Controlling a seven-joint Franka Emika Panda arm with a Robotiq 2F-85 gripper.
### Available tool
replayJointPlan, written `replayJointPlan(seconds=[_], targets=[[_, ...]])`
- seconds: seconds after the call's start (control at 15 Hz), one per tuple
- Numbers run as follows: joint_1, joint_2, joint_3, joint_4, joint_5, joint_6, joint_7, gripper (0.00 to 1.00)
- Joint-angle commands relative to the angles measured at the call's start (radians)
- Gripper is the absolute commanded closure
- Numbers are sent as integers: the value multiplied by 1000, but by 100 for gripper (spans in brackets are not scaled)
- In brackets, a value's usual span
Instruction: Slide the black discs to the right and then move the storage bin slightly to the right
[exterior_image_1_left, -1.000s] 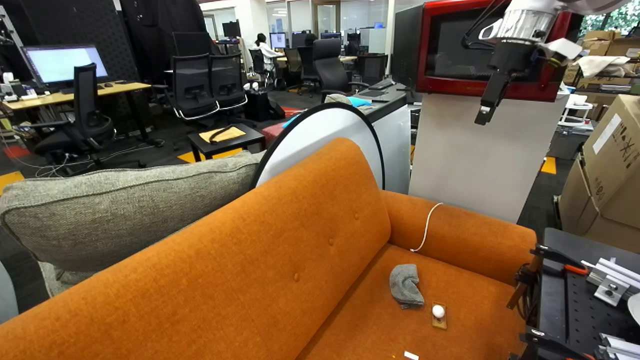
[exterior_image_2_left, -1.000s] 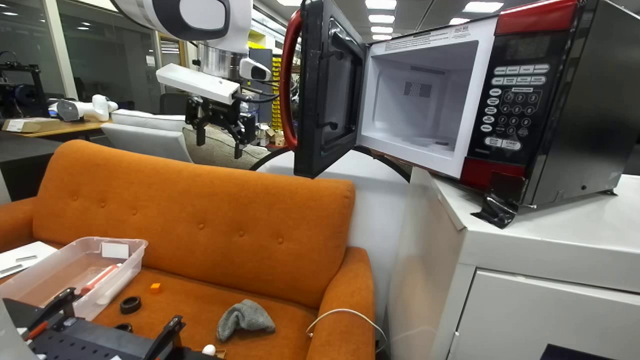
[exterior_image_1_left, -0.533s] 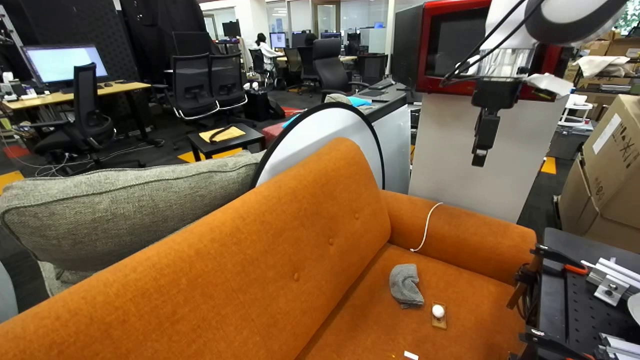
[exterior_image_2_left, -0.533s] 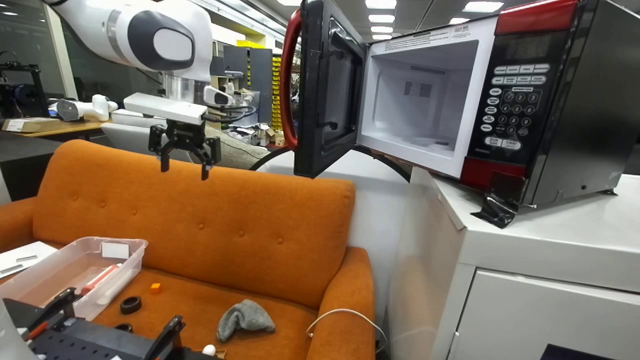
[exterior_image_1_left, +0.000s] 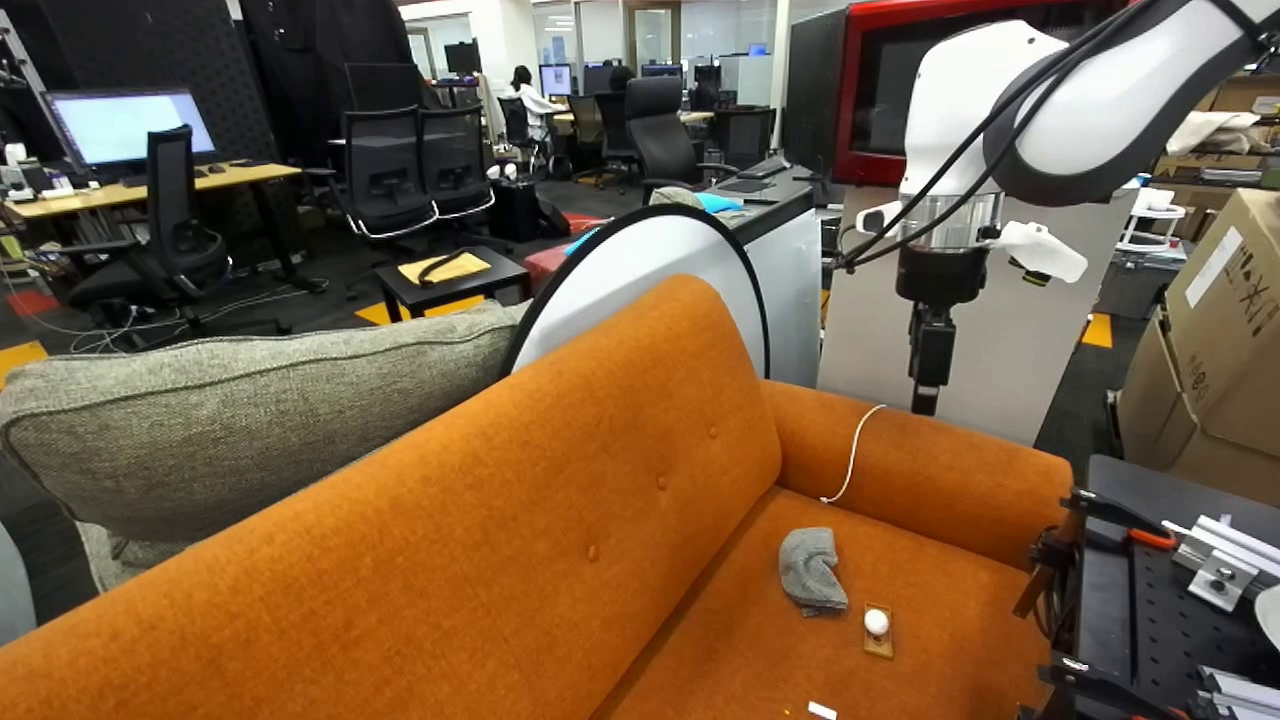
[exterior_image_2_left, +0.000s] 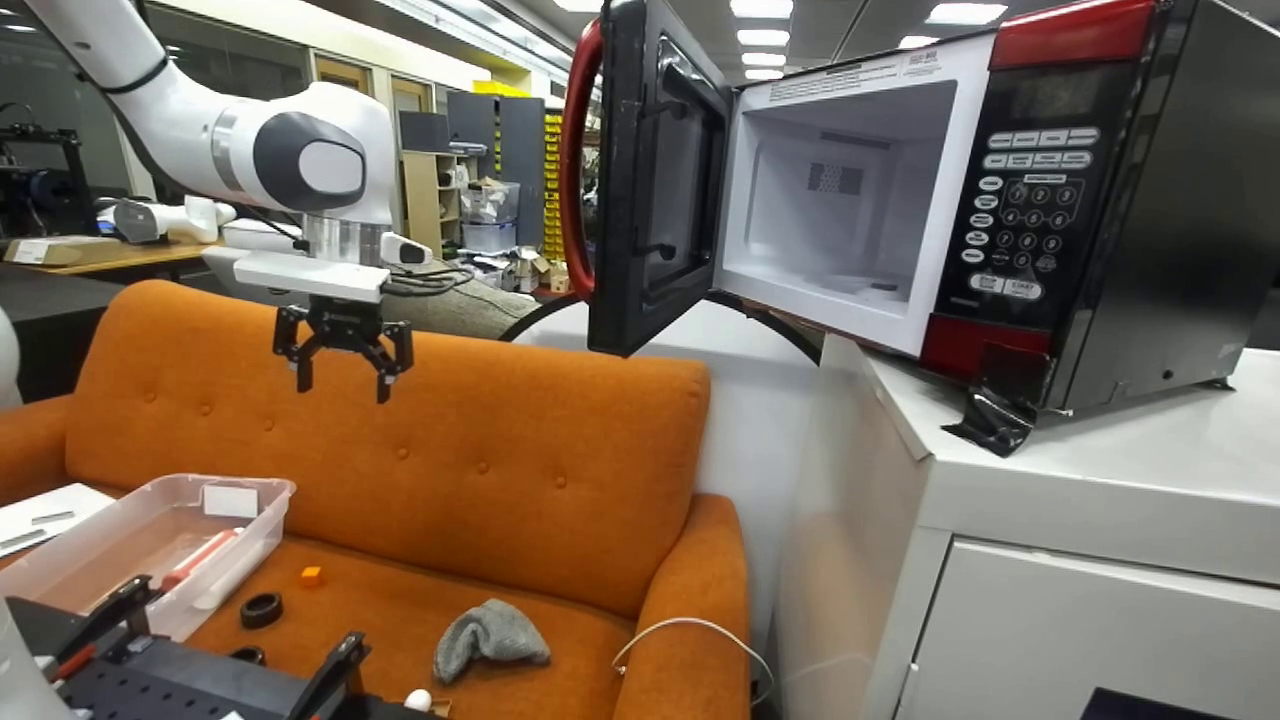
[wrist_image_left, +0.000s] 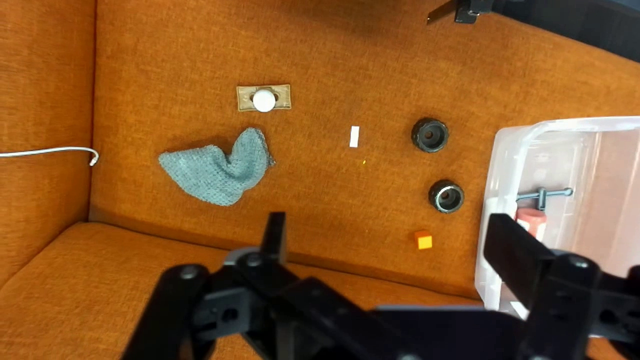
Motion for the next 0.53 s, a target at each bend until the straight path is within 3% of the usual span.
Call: replayJointPlan(seconds=[0.0,0.27,0.47], targets=[[-18,-3,17,1,5,-2,-3,0],[-17,-4,17,2,5,-2,-3,0],[17,35,19,11,89,51,-73,0]])
